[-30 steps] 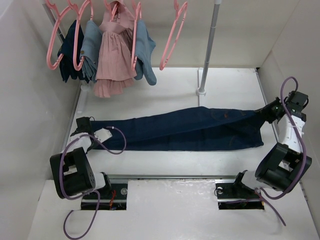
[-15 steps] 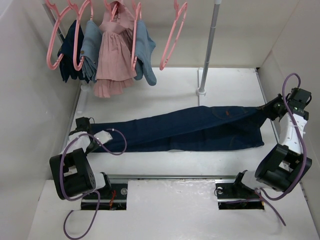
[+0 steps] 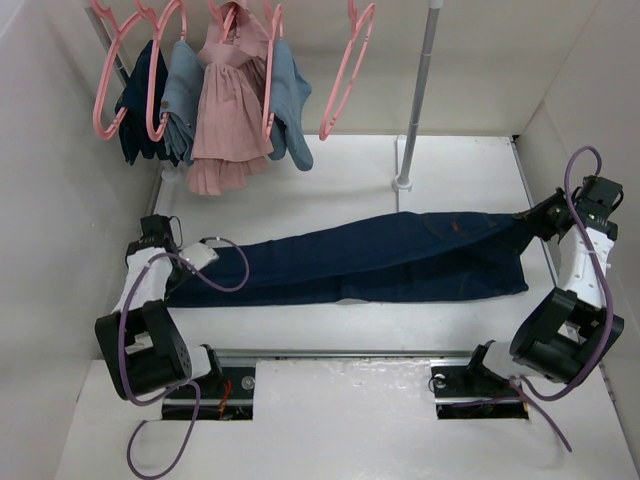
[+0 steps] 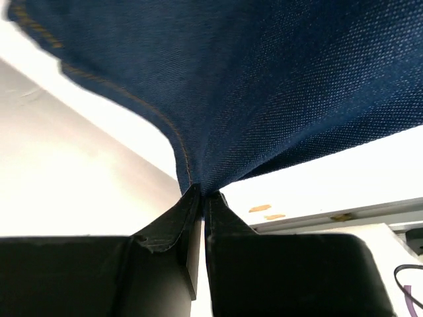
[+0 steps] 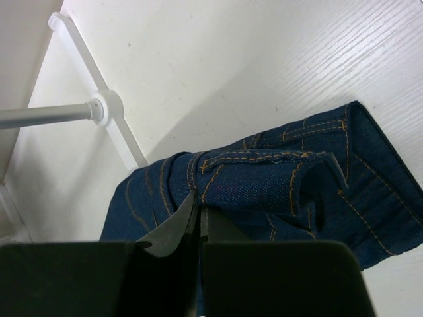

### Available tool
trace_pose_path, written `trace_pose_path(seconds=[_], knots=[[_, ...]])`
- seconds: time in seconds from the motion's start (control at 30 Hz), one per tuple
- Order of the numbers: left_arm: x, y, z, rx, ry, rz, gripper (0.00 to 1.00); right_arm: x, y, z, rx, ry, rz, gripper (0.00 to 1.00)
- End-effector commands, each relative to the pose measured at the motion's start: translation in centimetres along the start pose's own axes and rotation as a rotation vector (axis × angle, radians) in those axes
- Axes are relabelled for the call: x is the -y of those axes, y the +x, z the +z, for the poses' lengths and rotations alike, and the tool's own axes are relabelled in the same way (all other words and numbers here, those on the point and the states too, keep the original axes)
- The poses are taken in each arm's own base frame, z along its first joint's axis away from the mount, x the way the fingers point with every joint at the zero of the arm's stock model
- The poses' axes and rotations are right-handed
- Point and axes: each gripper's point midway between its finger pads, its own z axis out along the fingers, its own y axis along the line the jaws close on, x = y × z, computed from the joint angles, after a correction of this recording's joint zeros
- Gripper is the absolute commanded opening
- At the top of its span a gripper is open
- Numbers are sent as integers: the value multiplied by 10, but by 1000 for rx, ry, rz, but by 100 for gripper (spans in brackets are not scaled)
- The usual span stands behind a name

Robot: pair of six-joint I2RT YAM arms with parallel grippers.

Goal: Place the trousers on the hanger
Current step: Fold the trousers at the center of the board.

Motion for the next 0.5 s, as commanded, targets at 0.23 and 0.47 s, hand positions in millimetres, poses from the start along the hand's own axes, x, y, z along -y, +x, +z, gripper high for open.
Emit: trace_pose_path(seconds=[0.23, 0.47], knots=[[-69, -23, -34, 115, -240, -150, 0, -59, -57, 2, 84, -121, -174, 0], [-118, -47, -64, 243, -373, -261, 0, -175, -102, -5, 196, -264, -547, 0]])
